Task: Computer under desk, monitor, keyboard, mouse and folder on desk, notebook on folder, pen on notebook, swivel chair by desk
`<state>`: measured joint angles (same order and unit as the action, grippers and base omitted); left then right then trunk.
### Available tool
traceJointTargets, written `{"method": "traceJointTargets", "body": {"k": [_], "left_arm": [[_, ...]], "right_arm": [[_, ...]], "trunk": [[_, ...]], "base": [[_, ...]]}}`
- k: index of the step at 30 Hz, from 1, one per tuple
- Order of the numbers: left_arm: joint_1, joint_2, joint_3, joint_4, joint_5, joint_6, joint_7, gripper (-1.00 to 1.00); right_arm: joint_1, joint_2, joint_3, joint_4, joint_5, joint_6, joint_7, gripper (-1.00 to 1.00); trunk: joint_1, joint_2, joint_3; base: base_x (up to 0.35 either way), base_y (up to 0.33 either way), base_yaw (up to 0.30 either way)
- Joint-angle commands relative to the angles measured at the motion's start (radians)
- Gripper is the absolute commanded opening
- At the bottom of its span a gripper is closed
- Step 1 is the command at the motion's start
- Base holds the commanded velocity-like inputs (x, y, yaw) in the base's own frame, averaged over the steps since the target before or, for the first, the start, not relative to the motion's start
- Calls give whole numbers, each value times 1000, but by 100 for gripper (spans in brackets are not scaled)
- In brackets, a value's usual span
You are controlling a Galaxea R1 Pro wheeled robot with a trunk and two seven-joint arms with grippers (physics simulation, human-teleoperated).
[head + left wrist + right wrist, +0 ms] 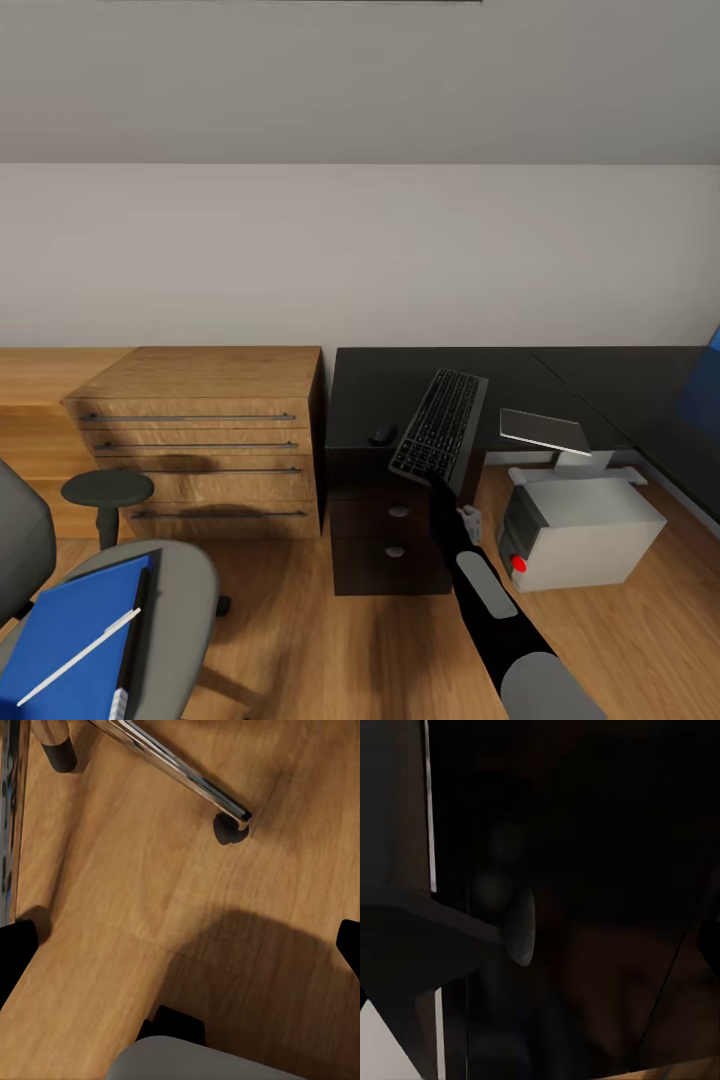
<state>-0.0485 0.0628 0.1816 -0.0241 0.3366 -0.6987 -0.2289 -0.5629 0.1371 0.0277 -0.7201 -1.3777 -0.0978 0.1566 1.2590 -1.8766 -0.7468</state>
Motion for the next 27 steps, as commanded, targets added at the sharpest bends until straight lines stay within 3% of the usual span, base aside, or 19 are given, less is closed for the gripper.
{"method": "traceJointTargets", "body": {"k": [1,27], "left_arm": [[-1,0,8,1,4,0,-10,100],[-1,0,8,1,4,1,-10,100]], "right_arm": [[-1,-1,3,1,-11,-5,5,100],[0,-2,3,1,-9,-6,4,100]], "trunk": [[0,0,-1],[0,0,-1]], "base": [[7,2,0],[32,0,0]]}}
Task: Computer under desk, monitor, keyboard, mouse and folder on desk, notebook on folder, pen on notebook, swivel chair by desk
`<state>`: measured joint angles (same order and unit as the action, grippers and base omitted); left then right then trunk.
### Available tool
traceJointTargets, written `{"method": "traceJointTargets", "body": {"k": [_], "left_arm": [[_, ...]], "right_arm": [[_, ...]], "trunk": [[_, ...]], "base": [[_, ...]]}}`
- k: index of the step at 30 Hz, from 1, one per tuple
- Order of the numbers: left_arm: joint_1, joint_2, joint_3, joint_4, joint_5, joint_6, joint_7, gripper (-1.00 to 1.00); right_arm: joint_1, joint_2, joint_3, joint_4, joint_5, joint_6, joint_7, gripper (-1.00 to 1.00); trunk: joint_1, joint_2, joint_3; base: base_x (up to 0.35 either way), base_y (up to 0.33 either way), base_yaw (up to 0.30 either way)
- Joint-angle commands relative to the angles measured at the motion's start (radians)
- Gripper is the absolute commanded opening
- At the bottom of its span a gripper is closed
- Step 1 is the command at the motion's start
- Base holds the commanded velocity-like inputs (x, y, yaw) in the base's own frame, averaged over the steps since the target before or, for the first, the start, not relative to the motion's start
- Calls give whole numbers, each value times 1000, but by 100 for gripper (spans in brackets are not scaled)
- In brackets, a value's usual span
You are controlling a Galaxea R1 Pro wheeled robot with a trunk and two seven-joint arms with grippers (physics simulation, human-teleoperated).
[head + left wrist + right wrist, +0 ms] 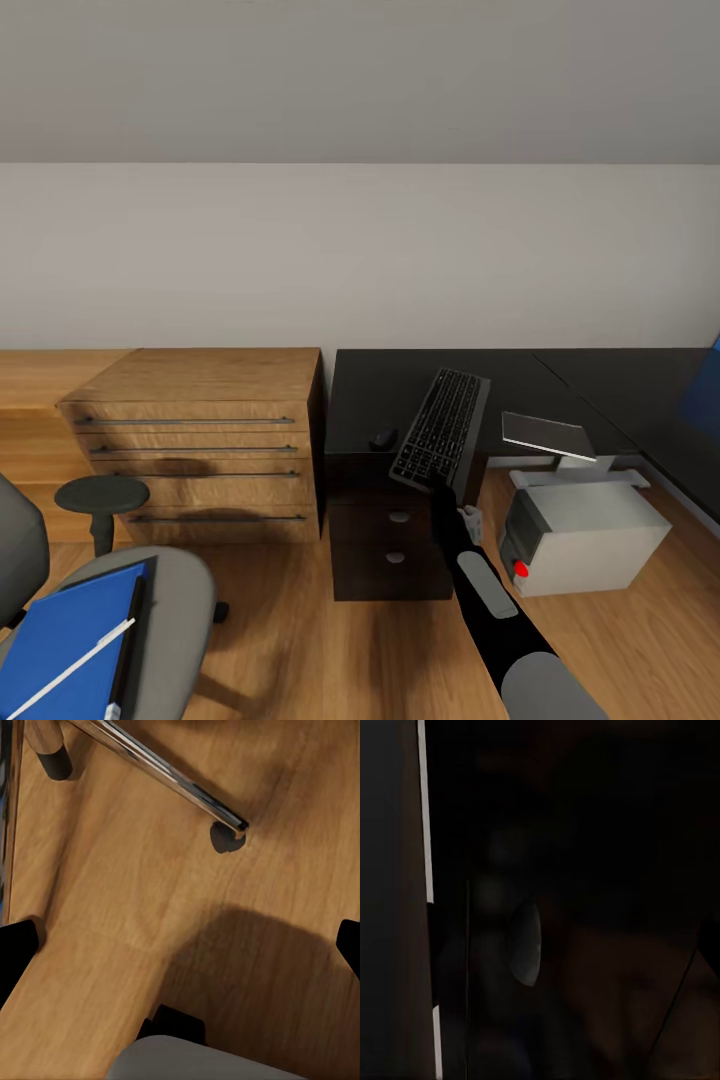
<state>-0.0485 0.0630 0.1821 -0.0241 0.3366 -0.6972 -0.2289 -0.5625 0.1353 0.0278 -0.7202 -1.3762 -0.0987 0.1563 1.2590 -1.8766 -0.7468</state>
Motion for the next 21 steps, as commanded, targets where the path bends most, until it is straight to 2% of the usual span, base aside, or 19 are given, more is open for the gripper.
{"method": "traceJointTargets", "body": {"k": [1,21], "left_arm": [[-1,0,8,1,4,-1,-10,100],[-1,0,8,1,4,-1,-10,100]], "right_arm": [[-1,0,3,1,-11,-5,5,100],[0,-14,3,1,-11,-4,2,100]], "trunk": [[0,0,-1],[0,0,-1]], "base": [[4,0,0],[0,0,0]]}}
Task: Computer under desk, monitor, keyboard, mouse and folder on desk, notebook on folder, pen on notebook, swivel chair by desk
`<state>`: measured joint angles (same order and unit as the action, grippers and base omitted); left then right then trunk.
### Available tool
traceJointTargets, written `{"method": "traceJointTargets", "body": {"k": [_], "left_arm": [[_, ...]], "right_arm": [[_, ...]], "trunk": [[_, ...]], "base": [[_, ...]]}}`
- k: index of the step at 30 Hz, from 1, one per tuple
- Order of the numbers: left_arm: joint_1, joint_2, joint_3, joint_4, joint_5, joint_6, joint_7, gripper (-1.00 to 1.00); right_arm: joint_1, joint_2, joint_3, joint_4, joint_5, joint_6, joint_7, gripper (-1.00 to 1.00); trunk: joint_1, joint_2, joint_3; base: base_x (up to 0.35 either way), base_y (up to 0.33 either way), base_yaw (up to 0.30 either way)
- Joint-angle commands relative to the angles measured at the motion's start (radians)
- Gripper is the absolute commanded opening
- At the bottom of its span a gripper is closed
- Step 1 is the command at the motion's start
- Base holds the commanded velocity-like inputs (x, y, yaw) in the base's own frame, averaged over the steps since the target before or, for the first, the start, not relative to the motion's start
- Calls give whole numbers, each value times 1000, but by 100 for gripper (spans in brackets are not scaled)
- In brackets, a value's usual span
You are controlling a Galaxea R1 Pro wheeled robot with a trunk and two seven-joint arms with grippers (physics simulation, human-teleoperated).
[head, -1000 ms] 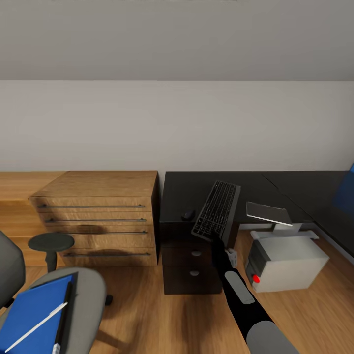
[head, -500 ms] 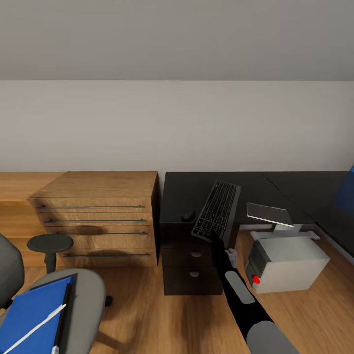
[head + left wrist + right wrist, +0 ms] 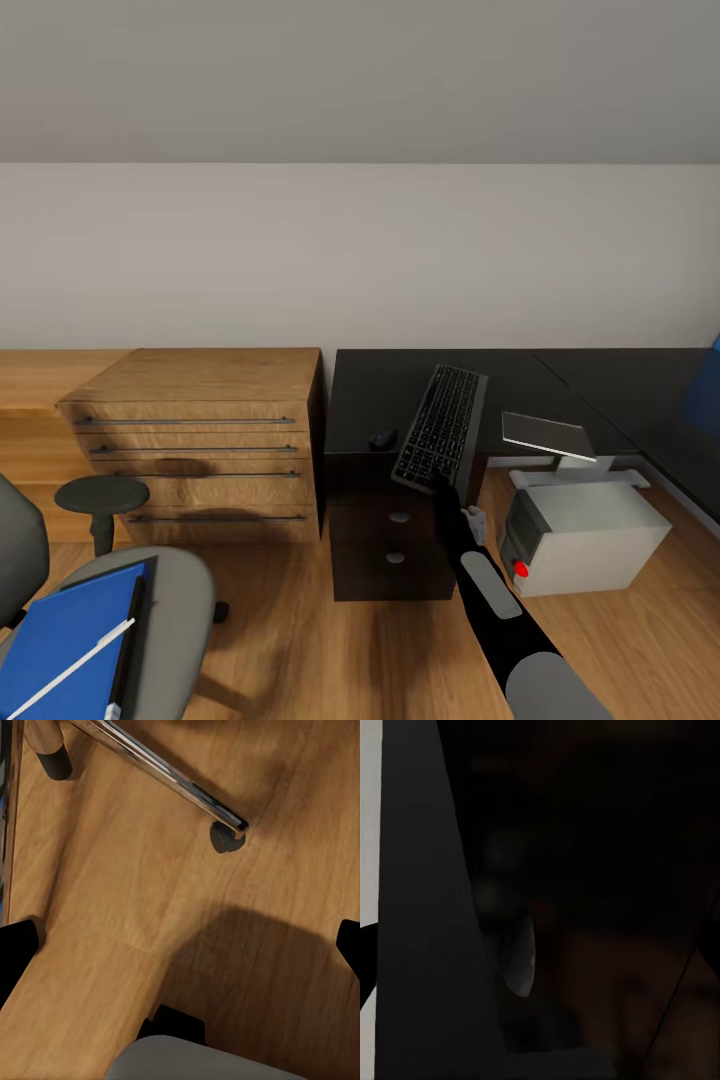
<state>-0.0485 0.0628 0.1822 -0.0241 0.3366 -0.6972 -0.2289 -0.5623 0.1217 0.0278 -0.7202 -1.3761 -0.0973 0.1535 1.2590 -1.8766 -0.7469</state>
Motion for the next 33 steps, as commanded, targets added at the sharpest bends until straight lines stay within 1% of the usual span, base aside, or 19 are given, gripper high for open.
{"method": "traceJointTargets", "body": {"k": [1,10,11,17,22,32,33], "left_arm": [[-1,0,8,1,4,-1,-10,100],[-1,0,8,1,4,-1,-10,100],[-1,0,8,1,4,-1,-10,100],[-1,0,8,1,4,-1,-10,100],[-1,0,8,1,4,-1,-10,100],[-1,1,8,1,4,-2,-10,100],[-1,1,8,1,4,-2,-10,100]], "right_arm": [[-1,0,3,1,-11,-5,4,100],[-1,-1,3,1,-11,-5,4,100],[-1,-1,3,1,-11,-5,4,-100],[-1,-1,3,1,-11,-5,1,-100],[-1,-15,3,1,-11,-5,0,-100],[-1,-20,3,1,-11,-5,0,-100],[-1,-20,4,1,-11,-5,0,-100]], "trunk": [[0,0,-1],[0,0,-1],[0,0,-1],[0,0,-1],[0,0,-1],[0,0,-1],[-4,7,2]], "base": [[0,0,0],[0,0,0],[0,0,0],[0,0,0],[0,0,0],[0,0,0],[0,0,0]]}}
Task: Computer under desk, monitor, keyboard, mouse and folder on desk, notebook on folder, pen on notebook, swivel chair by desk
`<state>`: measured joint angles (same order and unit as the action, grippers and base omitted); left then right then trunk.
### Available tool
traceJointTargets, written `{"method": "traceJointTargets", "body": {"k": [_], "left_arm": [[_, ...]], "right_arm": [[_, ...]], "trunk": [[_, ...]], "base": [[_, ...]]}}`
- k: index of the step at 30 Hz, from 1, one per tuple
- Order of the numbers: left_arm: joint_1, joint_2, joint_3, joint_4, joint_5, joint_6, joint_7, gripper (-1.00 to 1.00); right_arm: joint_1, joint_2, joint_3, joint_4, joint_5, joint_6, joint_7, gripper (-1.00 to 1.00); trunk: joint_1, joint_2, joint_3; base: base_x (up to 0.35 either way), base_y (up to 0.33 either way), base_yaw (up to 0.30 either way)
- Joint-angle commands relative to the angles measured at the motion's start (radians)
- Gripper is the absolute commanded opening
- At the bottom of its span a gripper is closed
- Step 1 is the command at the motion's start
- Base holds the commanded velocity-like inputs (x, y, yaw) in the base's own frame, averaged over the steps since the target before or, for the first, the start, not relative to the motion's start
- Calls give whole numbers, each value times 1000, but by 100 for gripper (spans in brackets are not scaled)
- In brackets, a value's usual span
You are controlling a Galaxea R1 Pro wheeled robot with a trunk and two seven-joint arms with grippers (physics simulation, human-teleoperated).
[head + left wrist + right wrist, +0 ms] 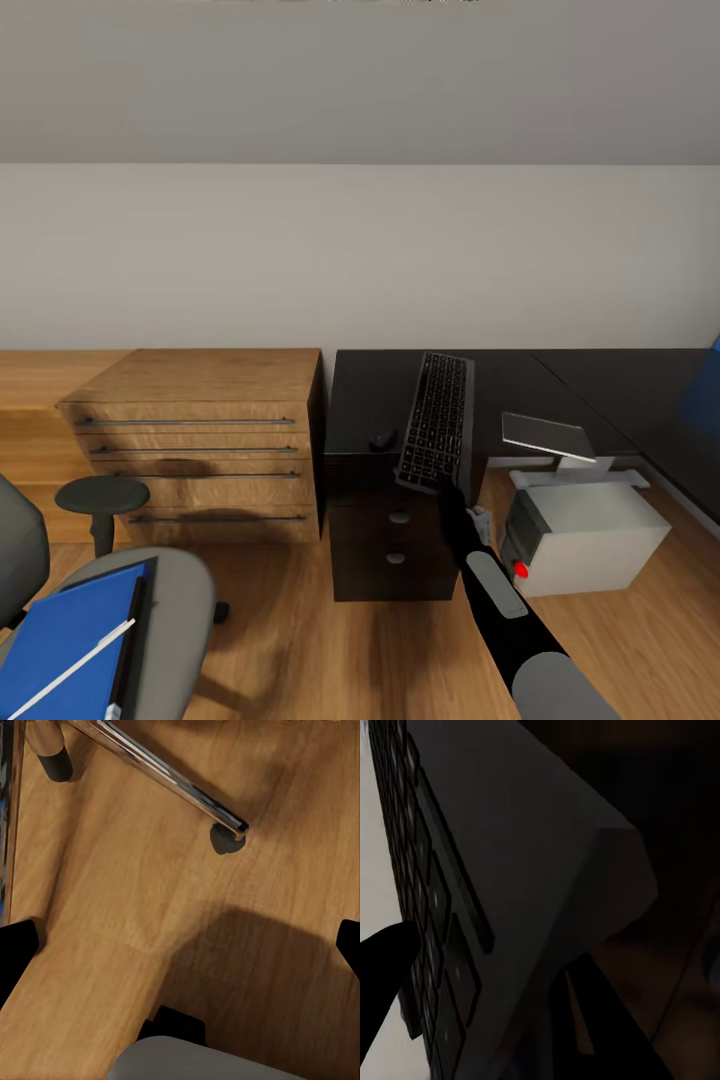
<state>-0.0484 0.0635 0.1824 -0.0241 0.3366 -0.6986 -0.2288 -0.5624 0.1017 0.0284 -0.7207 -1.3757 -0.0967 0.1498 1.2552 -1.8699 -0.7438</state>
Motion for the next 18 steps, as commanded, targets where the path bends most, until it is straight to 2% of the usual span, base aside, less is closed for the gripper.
{"method": "traceJointTargets", "body": {"k": [1,18], "left_arm": [[-1,0,8,1,4,-1,-10,100],[-1,-1,7,1,2,-2,-10,100]], "right_arm": [[-1,0,3,1,-12,-5,5,-100],[-1,-2,3,-41,-13,-5,-16,-100]], "trunk": [[-4,7,2],[-69,126,56]], "base": [[0,0,0],[0,0,0]]}}
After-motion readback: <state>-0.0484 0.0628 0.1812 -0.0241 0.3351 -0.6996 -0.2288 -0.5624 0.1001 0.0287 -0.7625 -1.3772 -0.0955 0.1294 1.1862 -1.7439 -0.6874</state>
